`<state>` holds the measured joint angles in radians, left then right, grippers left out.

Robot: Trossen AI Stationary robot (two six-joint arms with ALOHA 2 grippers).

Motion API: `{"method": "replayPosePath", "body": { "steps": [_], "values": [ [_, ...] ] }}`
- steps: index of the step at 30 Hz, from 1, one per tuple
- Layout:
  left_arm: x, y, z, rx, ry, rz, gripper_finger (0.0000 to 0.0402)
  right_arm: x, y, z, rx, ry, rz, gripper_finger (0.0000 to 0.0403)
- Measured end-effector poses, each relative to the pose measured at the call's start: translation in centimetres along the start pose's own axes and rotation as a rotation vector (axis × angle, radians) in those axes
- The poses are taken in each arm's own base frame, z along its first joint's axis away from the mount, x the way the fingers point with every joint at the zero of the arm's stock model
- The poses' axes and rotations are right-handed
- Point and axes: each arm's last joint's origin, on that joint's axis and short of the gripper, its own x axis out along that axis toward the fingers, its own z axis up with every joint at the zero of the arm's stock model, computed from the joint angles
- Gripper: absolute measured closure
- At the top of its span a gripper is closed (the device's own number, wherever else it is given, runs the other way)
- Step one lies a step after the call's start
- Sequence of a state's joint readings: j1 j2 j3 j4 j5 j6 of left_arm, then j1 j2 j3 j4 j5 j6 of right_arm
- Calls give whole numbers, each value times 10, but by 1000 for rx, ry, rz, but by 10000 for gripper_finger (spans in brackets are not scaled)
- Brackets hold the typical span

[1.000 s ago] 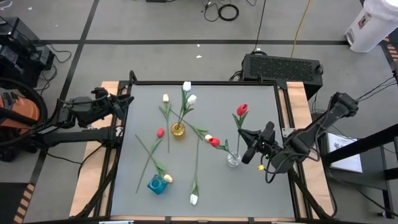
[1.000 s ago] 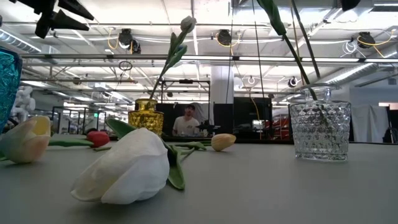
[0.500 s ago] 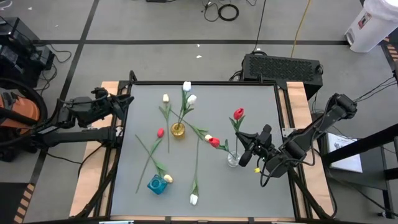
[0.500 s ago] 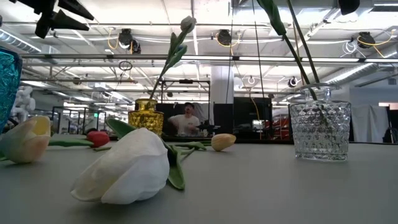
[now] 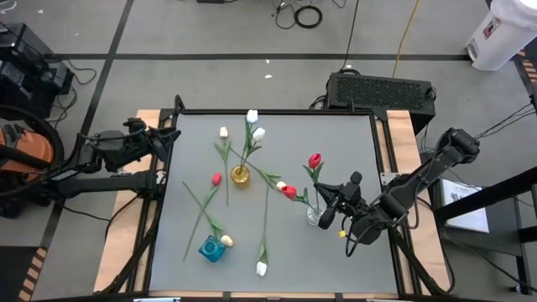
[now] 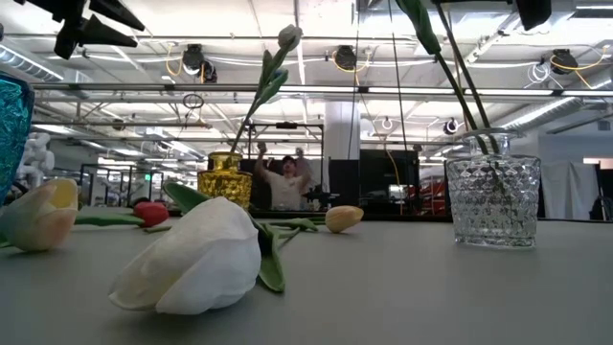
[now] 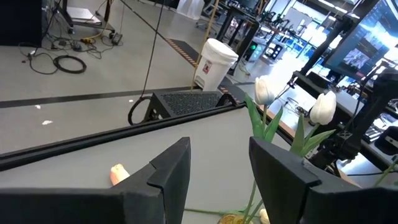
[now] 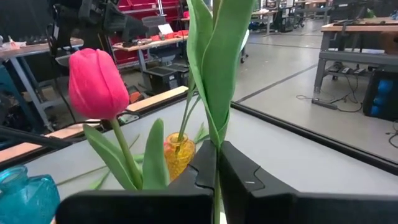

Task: Sort flowers into vase by color
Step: Put the right red tulip into the transparent vase

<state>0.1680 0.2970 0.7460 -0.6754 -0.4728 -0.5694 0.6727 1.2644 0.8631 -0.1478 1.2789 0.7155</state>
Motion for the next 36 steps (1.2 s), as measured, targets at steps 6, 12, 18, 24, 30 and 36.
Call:
{"method": "replayPosePath", "body": {
  "steps": [6,12,18,24,30,36],
  "values": [
    [0,0,0,0,0,0,230,1,2,-4,-11,3,-3,403],
    [0,0,0,-1,0,0,230,2,3,-7,-23,8,-3,403],
    [0,0,0,-1,1,0,230,2,3,-7,-28,8,-2,403],
    [0,0,0,-2,1,-1,230,2,3,-7,-37,9,0,402],
    [0,0,0,-2,1,-2,230,0,4,-8,-75,24,24,380],
    [0,0,0,-3,3,-5,230,0,4,-8,-76,27,26,340]
  ]
}}
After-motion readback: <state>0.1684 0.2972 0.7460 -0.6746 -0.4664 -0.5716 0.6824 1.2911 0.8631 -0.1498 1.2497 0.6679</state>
